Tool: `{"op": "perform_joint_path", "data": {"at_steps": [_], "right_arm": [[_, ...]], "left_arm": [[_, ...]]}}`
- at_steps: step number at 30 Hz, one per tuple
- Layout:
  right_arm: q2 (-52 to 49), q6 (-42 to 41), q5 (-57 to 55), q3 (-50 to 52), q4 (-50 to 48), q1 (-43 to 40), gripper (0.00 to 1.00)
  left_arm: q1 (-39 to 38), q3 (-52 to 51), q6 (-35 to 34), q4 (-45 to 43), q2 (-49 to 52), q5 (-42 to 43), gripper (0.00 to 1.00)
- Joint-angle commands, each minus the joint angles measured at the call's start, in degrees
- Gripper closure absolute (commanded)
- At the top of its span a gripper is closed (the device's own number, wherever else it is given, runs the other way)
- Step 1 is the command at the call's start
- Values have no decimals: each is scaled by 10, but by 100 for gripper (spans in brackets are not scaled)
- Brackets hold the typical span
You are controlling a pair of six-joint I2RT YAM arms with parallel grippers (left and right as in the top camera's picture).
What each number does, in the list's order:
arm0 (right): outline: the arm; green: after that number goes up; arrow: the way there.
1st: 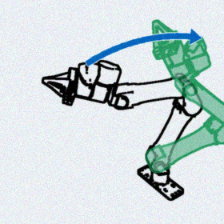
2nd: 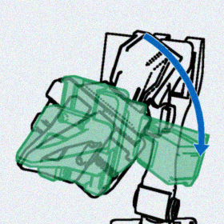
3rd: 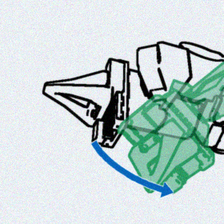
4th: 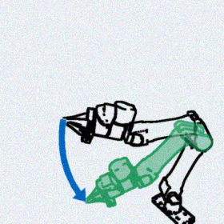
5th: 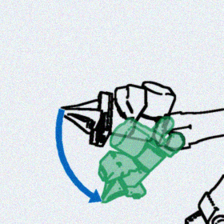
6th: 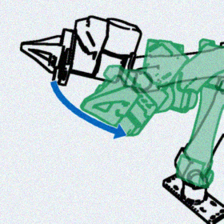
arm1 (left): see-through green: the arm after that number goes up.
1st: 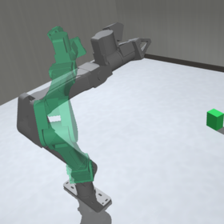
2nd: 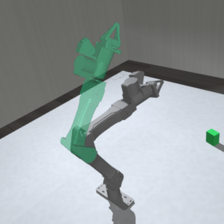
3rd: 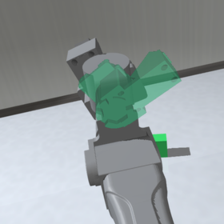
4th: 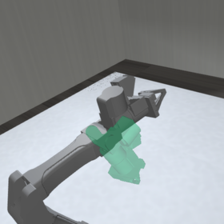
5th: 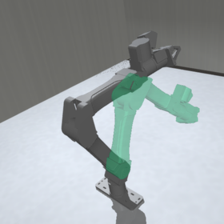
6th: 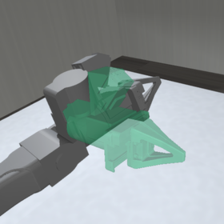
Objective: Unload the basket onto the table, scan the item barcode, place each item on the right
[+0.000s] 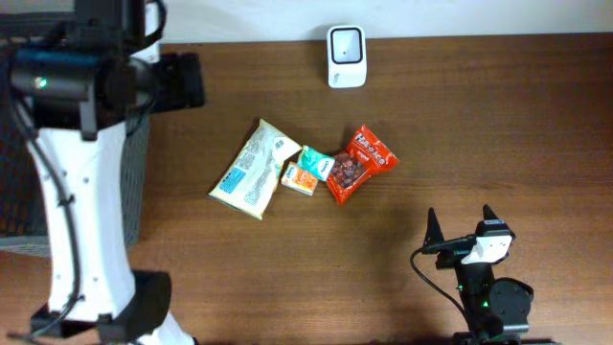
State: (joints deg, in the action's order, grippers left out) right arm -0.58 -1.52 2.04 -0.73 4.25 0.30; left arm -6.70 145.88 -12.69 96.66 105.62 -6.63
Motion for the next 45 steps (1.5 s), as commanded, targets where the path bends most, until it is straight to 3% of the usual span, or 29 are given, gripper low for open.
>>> {"op": "perform_joint_path", "data": {"at_steps": [1, 9, 13, 18, 22, 24, 32, 38, 45], "right_arm": [[4, -2, 1, 4, 1, -3, 2], [4, -2, 1, 4, 1, -3, 2], [4, -2, 1, 4, 1, -3, 2], [4, -2, 1, 4, 1, -3, 2], [4, -2, 1, 4, 1, -3, 2], [4, -2, 1, 4, 1, -3, 2], [4, -2, 1, 4, 1, -3, 2], [4, -2, 1, 4, 1, -3, 1], [4, -2, -12, 4, 2, -3, 2]], "left_arm": [[31, -61, -23, 1, -30, -67, 5], [47, -154, -26, -8, -25, -82, 4], [47, -170, -61, -11, -24, -103, 3], [46, -147, -61, -59, -40, -12, 1], [46, -147, -61, -100, -49, 168, 1], [41, -147, -61, -103, -46, 216, 1], [-50, -148, -4, -112, -18, 214, 0], [-96, -148, -5, -111, 23, 159, 1], [-124, -148, -5, -106, 104, 158, 1]]}}
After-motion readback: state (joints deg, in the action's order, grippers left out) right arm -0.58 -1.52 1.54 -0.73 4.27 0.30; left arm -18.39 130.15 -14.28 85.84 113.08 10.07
